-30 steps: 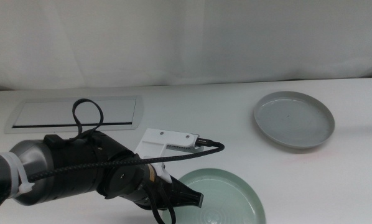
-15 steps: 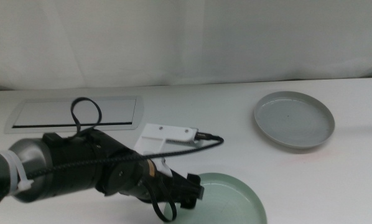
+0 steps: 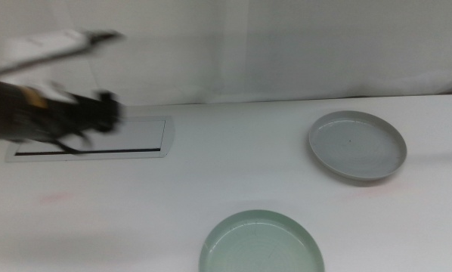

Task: Stack the three bowls on top of each other.

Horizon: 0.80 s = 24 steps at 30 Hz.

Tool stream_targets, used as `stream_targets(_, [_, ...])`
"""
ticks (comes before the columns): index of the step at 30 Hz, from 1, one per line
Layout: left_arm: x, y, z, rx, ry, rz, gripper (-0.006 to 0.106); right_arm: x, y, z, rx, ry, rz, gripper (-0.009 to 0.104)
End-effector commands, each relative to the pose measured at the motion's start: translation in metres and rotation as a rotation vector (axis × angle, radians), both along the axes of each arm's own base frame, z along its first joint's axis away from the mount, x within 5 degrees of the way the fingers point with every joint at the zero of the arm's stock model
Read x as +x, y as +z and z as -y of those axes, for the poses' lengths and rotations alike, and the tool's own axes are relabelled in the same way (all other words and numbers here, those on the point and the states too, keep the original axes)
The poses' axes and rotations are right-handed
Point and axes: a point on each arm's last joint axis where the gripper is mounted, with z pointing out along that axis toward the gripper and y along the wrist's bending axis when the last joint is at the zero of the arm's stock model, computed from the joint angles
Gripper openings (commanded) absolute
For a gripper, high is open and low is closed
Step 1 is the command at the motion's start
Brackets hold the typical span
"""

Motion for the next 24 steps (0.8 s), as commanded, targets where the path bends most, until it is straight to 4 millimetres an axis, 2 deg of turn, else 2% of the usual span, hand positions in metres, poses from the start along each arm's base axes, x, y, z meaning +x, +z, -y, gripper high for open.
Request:
stream_targets(1, [-0.014, 0.028, -0.028, 0.037, 0.051, 0.081, 0.092, 0.001, -0.011, 0.001, -0.004, -0.008, -0.015, 0.103])
stream_targets(4, [-0.036, 0.056, -0.048, 0.067, 0.089, 0.171, 0.092, 0.001, -0.011, 0.001, -0.004, -0.008, -0.013, 0.103])
stream_targets(7, [-0.060, 0.079, -0.053, 0.086, 0.095, 0.258, 0.090, 0.001, -0.011, 0.001, -0.002, -0.009, -0.011, 0.103])
stream_targets(10, [-0.087, 0.092, -0.054, 0.117, 0.070, 0.340, 0.085, 0.001, -0.011, 0.001, -0.003, -0.009, -0.011, 0.103])
stream_targets(11, [-0.103, 0.092, -0.054, 0.131, 0.059, 0.388, 0.079, 0.001, -0.011, 0.001, -0.004, -0.009, -0.011, 0.103])
stream_targets(13, [-0.121, 0.086, -0.054, 0.137, 0.052, 0.434, 0.064, 0.001, -0.011, 0.001, -0.004, -0.009, -0.011, 0.103])
stream_targets(14, [-0.131, 0.081, -0.054, 0.142, 0.046, 0.463, 0.051, 0.001, -0.011, 0.001, -0.004, -0.009, -0.011, 0.103])
stream_targets(16, [-0.153, 0.067, -0.053, 0.135, 0.044, 0.521, 0.019, 0.001, -0.011, 0.001, -0.004, -0.009, -0.011, 0.103])
stream_targets(17, [-0.164, 0.058, -0.053, 0.131, 0.043, 0.555, -0.001, 0.001, -0.011, 0.001, -0.004, -0.009, -0.011, 0.103])
stream_targets(20, [-0.191, 0.032, -0.053, 0.111, 0.048, 0.635, -0.001, 0.001, -0.010, 0.001, -0.004, -0.009, -0.008, 0.103])
stream_targets(21, [-0.206, 0.011, -0.053, 0.104, 0.048, 0.662, -0.001, 0.001, -0.010, 0.001, -0.009, -0.010, -0.004, 0.103])
stream_targets(24, [-0.221, -0.014, -0.053, 0.085, 0.055, 0.693, -0.001, 0.001, -0.009, 0.001, -0.017, -0.012, 0.002, 0.103])
